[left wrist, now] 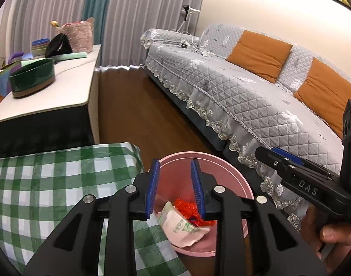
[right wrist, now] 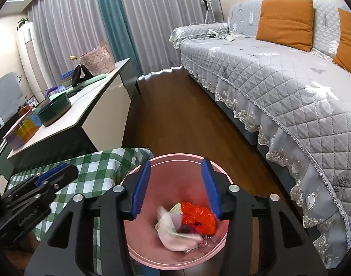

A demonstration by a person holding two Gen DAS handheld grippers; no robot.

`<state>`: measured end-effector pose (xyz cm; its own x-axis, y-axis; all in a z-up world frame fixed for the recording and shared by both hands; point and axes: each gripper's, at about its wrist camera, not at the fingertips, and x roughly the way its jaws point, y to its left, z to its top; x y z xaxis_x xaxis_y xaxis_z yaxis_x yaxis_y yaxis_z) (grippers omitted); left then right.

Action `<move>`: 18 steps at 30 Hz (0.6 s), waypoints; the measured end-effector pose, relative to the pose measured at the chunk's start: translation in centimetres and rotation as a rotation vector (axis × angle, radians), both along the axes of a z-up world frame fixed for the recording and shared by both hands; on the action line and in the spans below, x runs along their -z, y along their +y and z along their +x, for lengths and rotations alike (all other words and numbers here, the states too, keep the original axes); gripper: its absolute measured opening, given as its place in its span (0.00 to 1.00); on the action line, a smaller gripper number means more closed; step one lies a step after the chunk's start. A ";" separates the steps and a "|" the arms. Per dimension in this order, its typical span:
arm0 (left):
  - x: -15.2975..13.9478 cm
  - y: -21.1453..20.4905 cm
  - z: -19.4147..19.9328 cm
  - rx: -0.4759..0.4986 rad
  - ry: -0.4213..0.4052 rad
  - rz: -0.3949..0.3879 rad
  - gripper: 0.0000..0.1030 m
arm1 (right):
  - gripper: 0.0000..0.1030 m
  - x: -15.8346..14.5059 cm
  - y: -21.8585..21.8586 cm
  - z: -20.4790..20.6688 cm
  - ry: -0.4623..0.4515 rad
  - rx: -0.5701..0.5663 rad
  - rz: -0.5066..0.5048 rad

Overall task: Collect trash
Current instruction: 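Open both grippers over the pink bin to drop the packet and paper bag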

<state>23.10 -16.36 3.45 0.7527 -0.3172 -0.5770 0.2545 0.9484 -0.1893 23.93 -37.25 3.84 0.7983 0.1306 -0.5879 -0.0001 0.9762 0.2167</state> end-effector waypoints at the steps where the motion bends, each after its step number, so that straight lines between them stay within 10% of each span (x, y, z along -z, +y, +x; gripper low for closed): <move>1: -0.1 0.3 -0.2 -0.006 -0.003 0.000 0.27 | 0.47 0.0 0.1 0.0 0.001 0.000 -0.004; 18: -3.3 5.2 -9.0 -0.079 -0.069 0.039 0.66 | 0.92 -3.2 3.0 -6.0 -0.075 -0.015 -0.058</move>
